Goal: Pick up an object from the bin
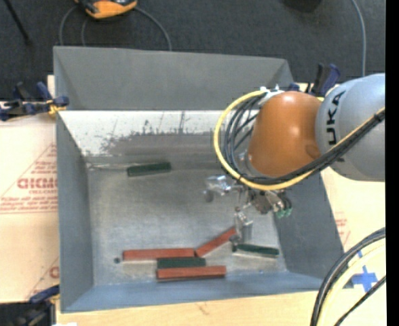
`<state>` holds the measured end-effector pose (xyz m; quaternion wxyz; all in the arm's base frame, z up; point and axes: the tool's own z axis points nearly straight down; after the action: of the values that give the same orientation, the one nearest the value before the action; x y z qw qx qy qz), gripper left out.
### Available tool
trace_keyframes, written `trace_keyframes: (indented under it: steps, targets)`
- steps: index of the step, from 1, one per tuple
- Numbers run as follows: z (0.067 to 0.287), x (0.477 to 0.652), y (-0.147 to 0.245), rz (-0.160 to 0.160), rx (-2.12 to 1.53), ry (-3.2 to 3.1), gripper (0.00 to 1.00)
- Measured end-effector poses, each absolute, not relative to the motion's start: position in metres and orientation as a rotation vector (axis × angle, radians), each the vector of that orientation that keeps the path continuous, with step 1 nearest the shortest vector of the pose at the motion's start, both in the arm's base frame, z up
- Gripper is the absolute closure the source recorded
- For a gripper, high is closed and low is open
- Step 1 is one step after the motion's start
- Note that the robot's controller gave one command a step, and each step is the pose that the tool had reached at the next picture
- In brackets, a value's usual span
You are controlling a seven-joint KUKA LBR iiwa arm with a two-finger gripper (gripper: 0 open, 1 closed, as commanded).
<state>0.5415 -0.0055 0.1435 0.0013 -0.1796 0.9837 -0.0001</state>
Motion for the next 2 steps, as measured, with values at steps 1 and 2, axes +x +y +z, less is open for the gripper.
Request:
trace_keyframes:
  steps: [1,2]
  targets:
    - [0.13,0.546,-0.006,-0.001,-0.575,3.086,0.0]
    - [0.099,0.539,0.004,-0.003,-0.87,3.015,0.0]
